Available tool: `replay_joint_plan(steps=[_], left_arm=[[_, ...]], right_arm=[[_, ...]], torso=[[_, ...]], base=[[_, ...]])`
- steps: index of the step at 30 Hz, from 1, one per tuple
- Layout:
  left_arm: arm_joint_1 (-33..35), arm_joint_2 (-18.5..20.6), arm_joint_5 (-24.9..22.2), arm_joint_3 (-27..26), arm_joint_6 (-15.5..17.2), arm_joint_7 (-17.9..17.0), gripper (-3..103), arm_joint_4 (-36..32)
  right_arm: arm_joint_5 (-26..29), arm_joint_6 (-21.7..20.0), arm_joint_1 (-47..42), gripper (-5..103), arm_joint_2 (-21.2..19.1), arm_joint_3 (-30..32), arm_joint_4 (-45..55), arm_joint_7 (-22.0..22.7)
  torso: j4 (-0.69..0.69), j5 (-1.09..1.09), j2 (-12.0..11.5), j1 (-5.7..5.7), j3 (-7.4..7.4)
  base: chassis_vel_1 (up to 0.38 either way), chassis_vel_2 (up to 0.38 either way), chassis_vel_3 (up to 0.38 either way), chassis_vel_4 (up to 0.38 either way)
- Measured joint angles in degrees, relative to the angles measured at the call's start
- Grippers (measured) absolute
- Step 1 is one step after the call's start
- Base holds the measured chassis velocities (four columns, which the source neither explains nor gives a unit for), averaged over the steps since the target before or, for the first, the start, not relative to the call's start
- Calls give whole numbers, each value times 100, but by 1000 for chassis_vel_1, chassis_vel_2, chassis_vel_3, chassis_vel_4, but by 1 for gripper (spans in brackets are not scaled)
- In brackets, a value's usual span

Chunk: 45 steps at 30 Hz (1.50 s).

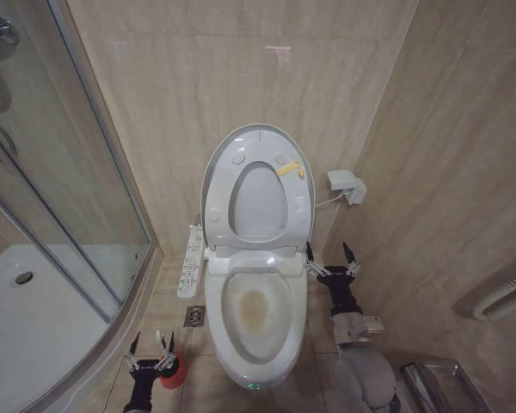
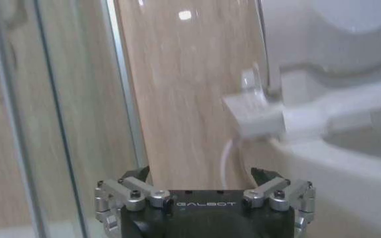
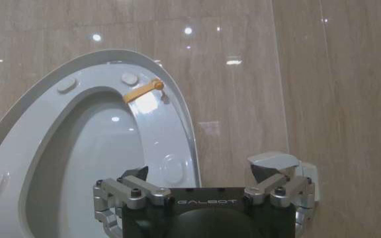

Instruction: Open the toilet lid, clean the toilet bowl with a toilet brush, close the toilet lid, and flush.

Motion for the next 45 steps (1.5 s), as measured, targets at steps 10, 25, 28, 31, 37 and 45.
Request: replay_joint_plan(steps=[10,25,28,31,37,45], left_arm=[[1209,123,-103,-816,1039,-137,100,-2811],[1958,49,-1052,-1613,2390,851,100,-4843],[1958,0,-1218,-1569,2599,976,100,-4946],[1963,-43,-1264,-1473,2919,892,100,-5099],[1798,-89,-1136,-1410,3240,547,100,-5051],[1656,-104,-1023,-1214,3308,369,100,-4945]], right_arm=[[0,0,0,100,0,0,1,0],[0,0,0,100,0,0,0,0],[0,0,0,100,0,0,0,0],[0,0,0,100,0,0,0,0],[0,0,0,100,0,0,0,0],[0,0,0,100,0,0,0,0]], torso=[[0,0,1,0,0],[2,1,0,0,0],[1,-1,0,0,0],[0,0,0,0,0],[0,0,0,0,0],[0,0,0,0,0]], base=[[0,0,0,0],[0,0,0,0],[0,0,0,0],[0,0,0,0],[0,0,0,0],[0,0,0,0]])
